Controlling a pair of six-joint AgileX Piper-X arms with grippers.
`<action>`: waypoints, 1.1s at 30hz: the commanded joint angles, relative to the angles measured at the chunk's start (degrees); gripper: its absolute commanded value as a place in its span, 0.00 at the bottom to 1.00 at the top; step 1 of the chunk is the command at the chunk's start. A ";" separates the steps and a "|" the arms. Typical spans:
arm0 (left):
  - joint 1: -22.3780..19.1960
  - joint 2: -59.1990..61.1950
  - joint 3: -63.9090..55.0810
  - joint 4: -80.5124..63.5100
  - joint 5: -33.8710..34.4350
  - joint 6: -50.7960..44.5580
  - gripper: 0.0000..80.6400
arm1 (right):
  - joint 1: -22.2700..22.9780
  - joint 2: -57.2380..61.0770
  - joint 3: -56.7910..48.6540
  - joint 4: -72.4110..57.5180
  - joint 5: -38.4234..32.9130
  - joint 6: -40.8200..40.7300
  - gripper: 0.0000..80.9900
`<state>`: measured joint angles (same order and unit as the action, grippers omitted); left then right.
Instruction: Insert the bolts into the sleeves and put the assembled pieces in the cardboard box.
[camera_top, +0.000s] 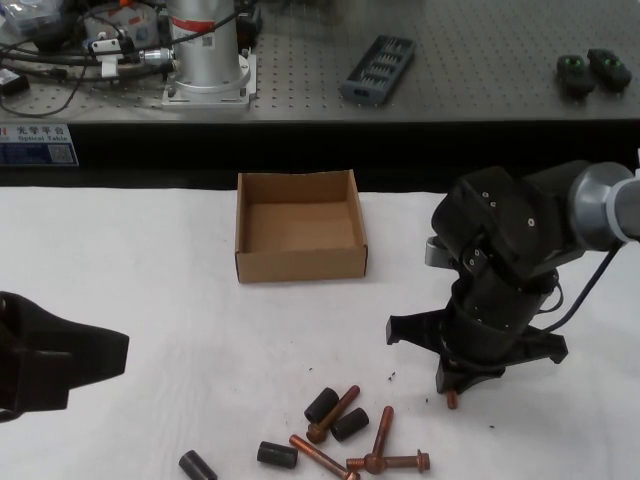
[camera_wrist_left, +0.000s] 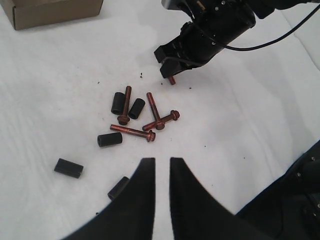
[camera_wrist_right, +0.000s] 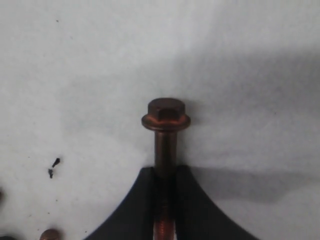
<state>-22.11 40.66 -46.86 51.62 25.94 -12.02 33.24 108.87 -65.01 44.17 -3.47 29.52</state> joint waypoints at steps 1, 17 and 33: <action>-0.10 -0.25 -0.67 -0.35 0.26 0.62 0.11 | -0.11 2.89 1.17 -1.43 -0.99 -0.27 0.11; -0.10 -0.25 -0.67 -0.35 0.26 0.62 0.11 | -0.25 2.89 1.17 -4.56 2.93 3.24 0.31; -0.10 -0.25 -0.67 -0.35 0.26 0.62 0.11 | -2.78 2.89 -0.65 -2.28 3.81 -0.66 0.15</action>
<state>-22.11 40.66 -46.86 51.62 25.94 -12.02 31.32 109.32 -66.01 42.00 -3.18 31.19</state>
